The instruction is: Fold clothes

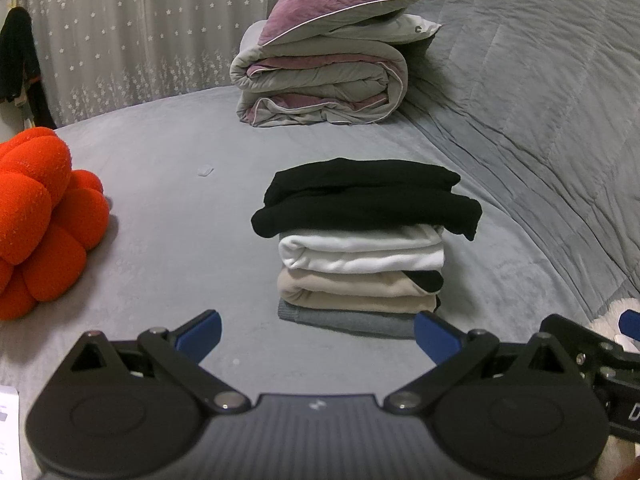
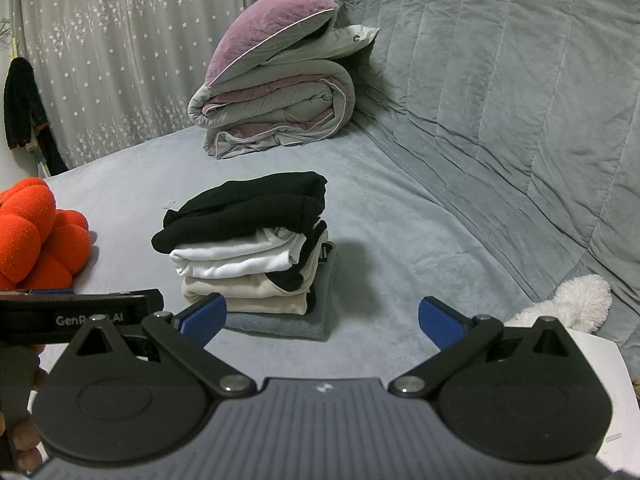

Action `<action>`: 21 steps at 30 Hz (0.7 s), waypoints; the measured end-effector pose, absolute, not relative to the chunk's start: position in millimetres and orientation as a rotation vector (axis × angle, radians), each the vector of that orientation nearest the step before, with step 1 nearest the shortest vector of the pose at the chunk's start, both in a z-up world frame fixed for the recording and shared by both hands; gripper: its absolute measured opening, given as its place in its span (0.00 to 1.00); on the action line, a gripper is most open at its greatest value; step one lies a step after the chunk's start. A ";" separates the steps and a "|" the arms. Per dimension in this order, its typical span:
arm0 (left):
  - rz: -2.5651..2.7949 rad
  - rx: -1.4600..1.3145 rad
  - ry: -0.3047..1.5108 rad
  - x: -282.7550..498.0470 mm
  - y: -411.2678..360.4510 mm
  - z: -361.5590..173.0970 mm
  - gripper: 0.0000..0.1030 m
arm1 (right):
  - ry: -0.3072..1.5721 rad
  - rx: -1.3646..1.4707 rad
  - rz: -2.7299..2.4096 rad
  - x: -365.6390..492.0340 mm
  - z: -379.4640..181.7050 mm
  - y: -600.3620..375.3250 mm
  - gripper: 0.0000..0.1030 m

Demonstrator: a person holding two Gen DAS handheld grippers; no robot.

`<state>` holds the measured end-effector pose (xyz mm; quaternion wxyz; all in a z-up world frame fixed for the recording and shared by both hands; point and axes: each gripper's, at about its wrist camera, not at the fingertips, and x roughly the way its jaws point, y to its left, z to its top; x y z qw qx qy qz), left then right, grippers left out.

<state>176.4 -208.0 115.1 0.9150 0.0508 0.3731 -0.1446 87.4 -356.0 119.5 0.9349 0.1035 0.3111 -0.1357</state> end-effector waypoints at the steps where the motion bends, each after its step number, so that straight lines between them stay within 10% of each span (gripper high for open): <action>1: -0.300 0.104 0.770 175.4 -207.5 115.5 0.99 | 0.635 0.212 -0.277 87.4 119.7 -356.0 1.00; 21: -0.253 0.069 0.705 40.4 -119.5 167.4 0.99 | 0.587 0.165 -0.186 -19.0 167.1 -284.4 1.00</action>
